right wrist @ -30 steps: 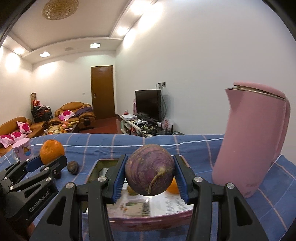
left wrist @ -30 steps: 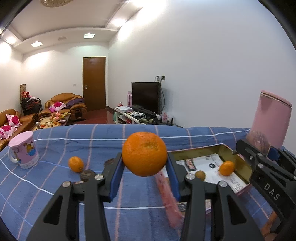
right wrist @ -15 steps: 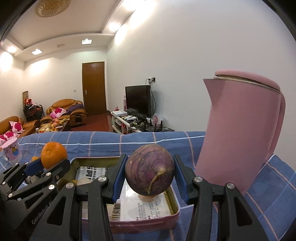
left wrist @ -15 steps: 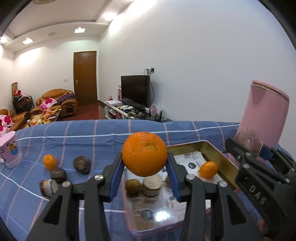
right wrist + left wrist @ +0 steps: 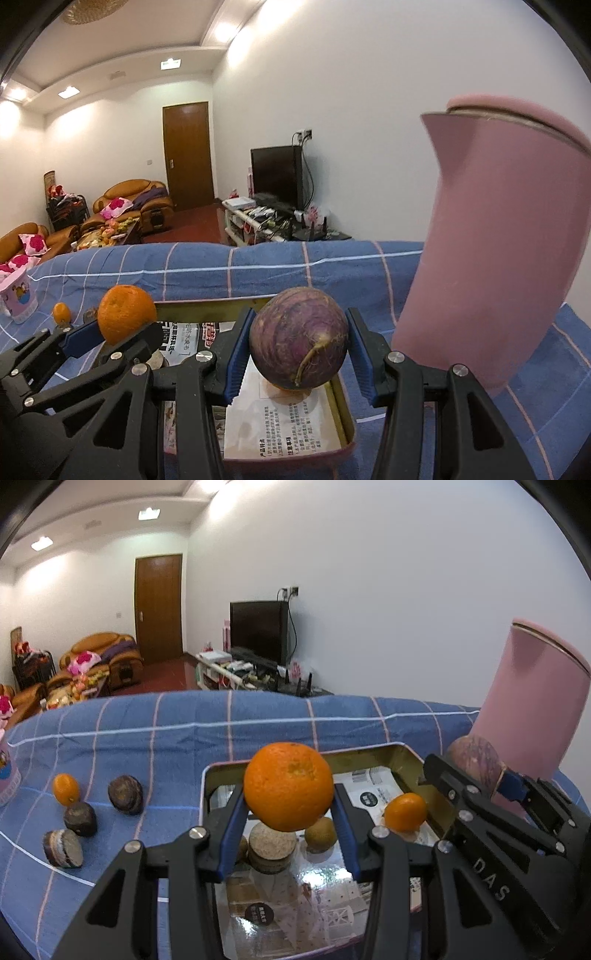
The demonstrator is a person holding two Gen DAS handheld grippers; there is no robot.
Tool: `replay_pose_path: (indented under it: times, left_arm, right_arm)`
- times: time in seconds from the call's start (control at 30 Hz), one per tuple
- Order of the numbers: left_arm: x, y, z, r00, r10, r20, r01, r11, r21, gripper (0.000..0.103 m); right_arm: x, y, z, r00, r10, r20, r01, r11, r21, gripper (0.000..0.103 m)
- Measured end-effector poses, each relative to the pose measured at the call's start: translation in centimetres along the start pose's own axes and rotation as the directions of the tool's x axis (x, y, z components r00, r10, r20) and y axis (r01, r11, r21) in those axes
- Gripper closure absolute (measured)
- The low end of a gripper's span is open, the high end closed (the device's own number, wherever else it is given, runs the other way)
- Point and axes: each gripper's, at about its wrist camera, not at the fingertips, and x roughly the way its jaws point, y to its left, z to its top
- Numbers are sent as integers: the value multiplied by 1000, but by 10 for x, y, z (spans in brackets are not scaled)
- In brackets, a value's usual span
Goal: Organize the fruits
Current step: 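Carry the orange and purple fruit into the pink tin and open both tools, then withdraw both open tools from the tin toward the remaining items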
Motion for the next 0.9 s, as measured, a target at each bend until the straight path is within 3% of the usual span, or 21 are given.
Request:
replay_pose_path:
  times: [0.27,0.5,0.67,0.77,0.8,0.83,0.9]
  left_arm:
    - [8,6,1,999,29,-38,-30,999,-17,56]
    - [16,12,0,996,45,-81,-48,998,-39,56]
    - [14,11,-1,995,69,-71,-71,997,-29,50]
    - [9,11,0,996,88,-34,-89,995,-33,30]
    - [6,10,0,995,95,-19,-96,995,-28,14]
    - [2,7,-1,995,99,7,-99,995,-16,0]
    - [-9,0,-2,991,114,70,-116,993,17,0]
  right_arm:
    - [14,-3,-1,991,124,-56,-123,992,34,52]
    - [35,-4,-9,958,237,-164,-219,968,120,52]
    - [32,-7,-10,960,238,-147,-219,966,139,50]
    - [21,-12,-5,971,220,-90,-206,967,149,50]
    - [13,-14,-3,976,211,-49,-202,968,147,49]
    - [7,-15,-1,981,196,-14,-192,971,143,41]
    - [-10,-15,0,991,111,71,-119,985,126,25]
